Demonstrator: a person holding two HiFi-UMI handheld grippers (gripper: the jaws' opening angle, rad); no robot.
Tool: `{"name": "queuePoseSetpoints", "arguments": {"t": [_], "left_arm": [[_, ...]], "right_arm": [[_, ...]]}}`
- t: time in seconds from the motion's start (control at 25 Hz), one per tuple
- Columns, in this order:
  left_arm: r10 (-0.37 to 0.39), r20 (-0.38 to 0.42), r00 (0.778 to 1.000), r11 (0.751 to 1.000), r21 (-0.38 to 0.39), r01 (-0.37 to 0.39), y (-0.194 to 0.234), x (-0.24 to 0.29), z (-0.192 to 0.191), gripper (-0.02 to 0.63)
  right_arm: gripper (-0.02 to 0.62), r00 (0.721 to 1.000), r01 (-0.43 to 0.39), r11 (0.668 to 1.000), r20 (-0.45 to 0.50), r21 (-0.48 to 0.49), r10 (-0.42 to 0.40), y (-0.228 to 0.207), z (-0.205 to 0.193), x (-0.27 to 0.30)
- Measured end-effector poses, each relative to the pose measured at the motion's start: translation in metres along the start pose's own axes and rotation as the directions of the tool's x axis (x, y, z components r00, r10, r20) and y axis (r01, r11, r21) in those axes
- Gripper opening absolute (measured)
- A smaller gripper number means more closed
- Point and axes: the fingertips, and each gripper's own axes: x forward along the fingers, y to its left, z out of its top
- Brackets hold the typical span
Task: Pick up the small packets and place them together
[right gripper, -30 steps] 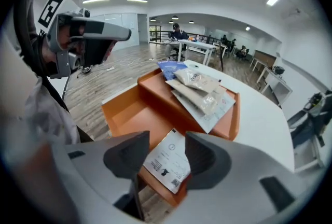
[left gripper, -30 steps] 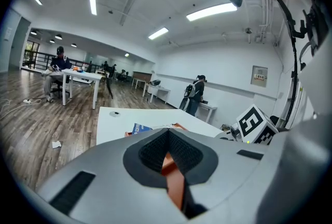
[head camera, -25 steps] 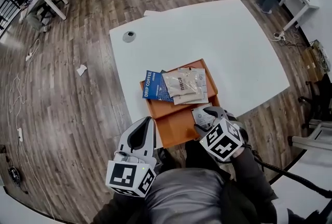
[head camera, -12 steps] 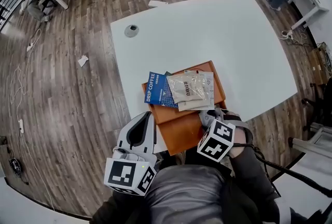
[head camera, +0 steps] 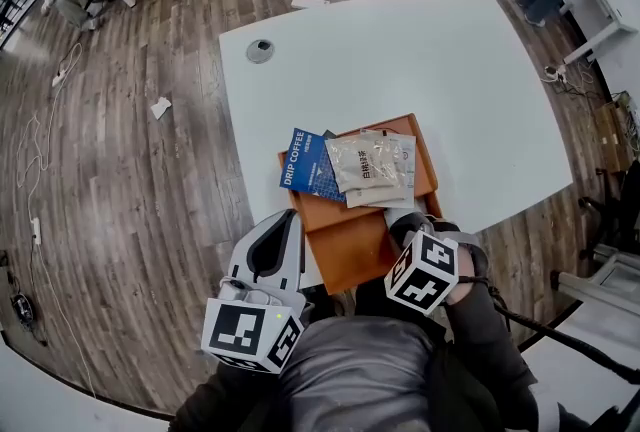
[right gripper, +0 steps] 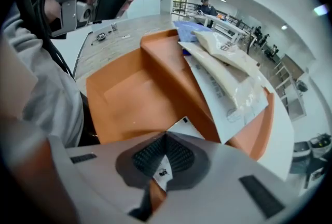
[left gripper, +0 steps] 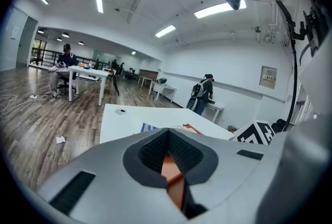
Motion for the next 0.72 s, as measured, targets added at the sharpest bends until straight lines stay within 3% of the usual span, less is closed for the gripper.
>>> {"name": "queuePoseSetpoints", "arguments": {"t": [0.24, 0.44, 0.52, 0.64, 0.72], "left_arm": [[-0.007, 0.018, 1.000, 1.000, 0.005, 0.007, -0.005, -0.011, 0.001, 0.002], [-0.018, 0.030, 0.999, 1.000, 0.006, 0.018, -0.009, -0.017, 0.002, 0.002], [-0.020, 0.034, 0.999, 1.000, 0.005, 0.020, -0.008, -0.018, 0.004, 0.002], [-0.017, 0.042, 0.999, 1.000, 0.001, 0.017, -0.005, -0.017, 0.008, 0.002], [-0.013, 0.048, 0.999, 1.000, 0.002, 0.012, -0.001, -0.015, 0.010, 0.002]], "right_arm": [[0.002, 0.998, -0.016, 1.000, 0.064, 0.012, 0.016, 0.013, 0.009, -0.012], [0.003, 0.998, 0.062, 0.998, -0.014, 0.001, -0.062, 0.004, -0.008, -0.010], [0.126, 0.998, 0.053, 0.999, -0.031, 0.002, -0.053, 0.003, -0.010, -0.009], [0.222, 0.998, 0.025, 1.000, -0.049, -0.016, -0.026, 0.002, -0.006, -0.007], [0.255, 0.997, 0.004, 1.000, -0.075, -0.023, -0.006, 0.001, -0.006, -0.002]]}}
